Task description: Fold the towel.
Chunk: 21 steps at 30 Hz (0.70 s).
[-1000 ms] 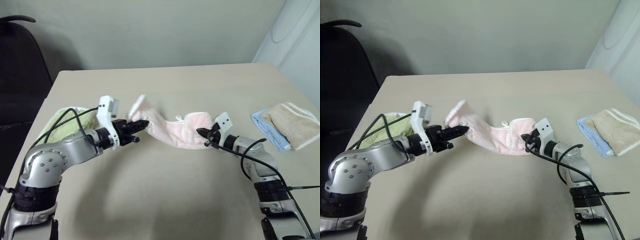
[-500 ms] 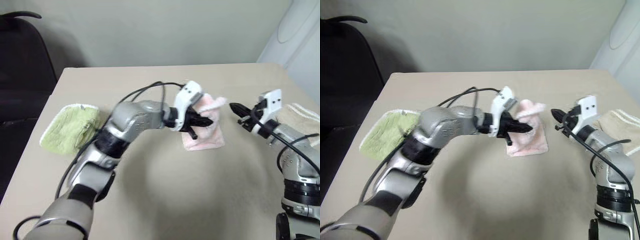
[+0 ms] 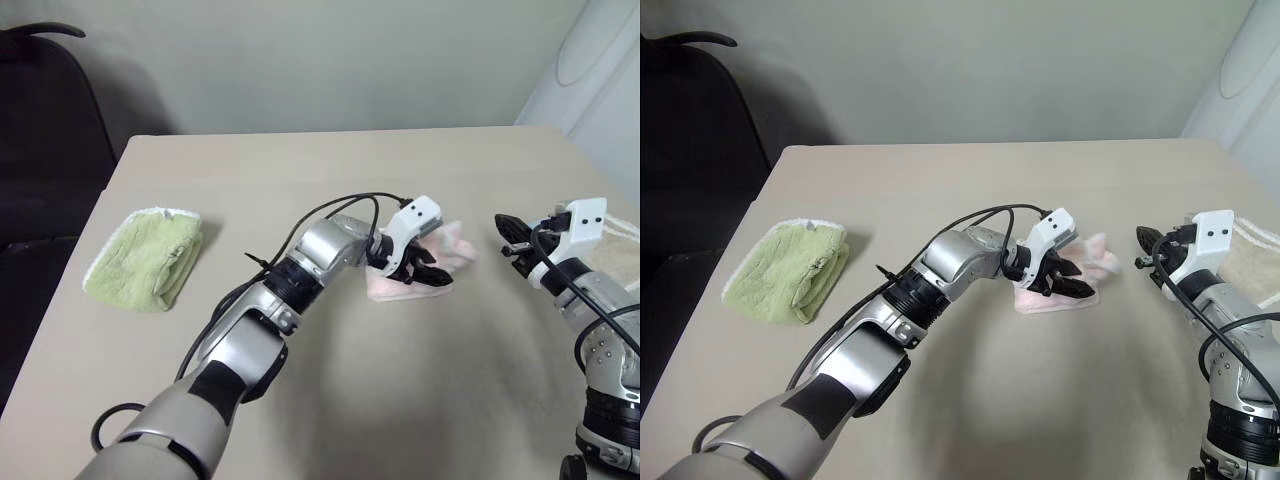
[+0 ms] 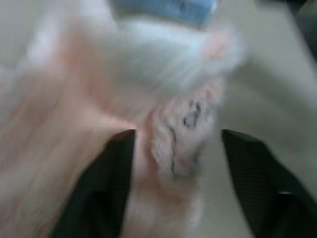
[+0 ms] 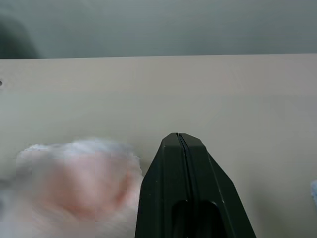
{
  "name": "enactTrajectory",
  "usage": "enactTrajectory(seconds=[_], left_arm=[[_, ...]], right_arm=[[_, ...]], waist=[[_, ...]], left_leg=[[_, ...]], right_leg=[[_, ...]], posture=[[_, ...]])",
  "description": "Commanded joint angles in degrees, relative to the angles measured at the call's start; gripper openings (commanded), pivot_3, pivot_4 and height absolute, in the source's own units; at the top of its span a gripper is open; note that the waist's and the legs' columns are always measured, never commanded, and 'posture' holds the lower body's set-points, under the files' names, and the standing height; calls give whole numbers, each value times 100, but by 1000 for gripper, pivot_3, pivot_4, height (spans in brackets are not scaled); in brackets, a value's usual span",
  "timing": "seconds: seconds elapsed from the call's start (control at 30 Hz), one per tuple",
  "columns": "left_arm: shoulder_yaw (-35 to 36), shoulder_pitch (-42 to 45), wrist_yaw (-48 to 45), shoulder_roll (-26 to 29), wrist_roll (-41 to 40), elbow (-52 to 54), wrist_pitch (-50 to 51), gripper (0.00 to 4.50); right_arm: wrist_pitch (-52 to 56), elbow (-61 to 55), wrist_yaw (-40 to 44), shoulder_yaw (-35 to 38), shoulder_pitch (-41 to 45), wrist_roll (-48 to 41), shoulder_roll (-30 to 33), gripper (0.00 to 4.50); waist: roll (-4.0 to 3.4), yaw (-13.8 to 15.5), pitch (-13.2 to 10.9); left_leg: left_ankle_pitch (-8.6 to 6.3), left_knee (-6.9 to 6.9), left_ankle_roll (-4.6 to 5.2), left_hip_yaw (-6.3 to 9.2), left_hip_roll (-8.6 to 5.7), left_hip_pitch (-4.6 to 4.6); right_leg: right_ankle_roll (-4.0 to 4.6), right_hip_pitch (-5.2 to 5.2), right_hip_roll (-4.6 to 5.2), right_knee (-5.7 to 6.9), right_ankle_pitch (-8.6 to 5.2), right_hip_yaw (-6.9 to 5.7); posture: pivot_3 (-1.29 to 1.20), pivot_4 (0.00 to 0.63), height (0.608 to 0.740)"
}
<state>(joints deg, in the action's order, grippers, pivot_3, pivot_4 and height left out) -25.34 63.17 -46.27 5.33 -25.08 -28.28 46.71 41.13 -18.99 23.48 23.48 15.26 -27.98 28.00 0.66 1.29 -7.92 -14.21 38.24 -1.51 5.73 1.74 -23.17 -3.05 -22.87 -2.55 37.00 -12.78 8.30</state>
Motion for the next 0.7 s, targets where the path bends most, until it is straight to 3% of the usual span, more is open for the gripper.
enactTrajectory(seconds=[0.03, 0.07, 0.23, 0.43, 0.57, 0.7], left_arm=[[530, -64, -178, 8, -193, 446, 120, 4287], [695, -98, -180, 8, -252, 512, 152, 4477], [1296, -224, 148, 171, -90, 722, -35, 4477], [1184, -716, 7, 357, 389, 788, -790, 2411], [593, -1049, -31, 201, 1102, 166, -1448, 968], [375, -1048, 171, 29, 1644, -803, -1708, 968]], right_arm=[[13, -194, 36, -151, 171, -44, 213, 0], [0, -164, 88, -193, 200, -44, 260, 0], [89, -102, 299, -525, 463, -63, 540, 0], [183, -23, 674, -1581, 494, 145, 615, 0], [-200, 822, 661, -2147, 439, 504, 230, 0], [-636, 1566, 625, -2476, 456, 920, 28, 0]], waist=[[-1, -1, 1], [-1, -3, 1], [-2, -1, 1], [-5, -3, 3], [-4, 58, 3], [-5, 66, 4]], left_leg=[[0, 0, 0, 0, 0, 0], [0, 0, 0, 0, 0, 1], [0, 0, 0, 0, 1, 2], [-2, -3, 4, 1, 2, 8], [-4, 2, 8, 7, 1, 3], [-8, 8, 17, 6, -6, -2]], right_leg=[[0, 0, 0, 0, 0, -1], [1, 0, 0, 1, 0, 0], [0, -2, 0, 3, 1, -1], [0, 0, -1, 3, 1, -3], [1, -2, 7, 4, 3, -3], [2, -5, 58, 4, 7, -9]], posture=[[0, 150, 735], [0, 150, 735], [0, 150, 735], [0, 150, 735], [0, 150, 735], [0, 150, 735]])
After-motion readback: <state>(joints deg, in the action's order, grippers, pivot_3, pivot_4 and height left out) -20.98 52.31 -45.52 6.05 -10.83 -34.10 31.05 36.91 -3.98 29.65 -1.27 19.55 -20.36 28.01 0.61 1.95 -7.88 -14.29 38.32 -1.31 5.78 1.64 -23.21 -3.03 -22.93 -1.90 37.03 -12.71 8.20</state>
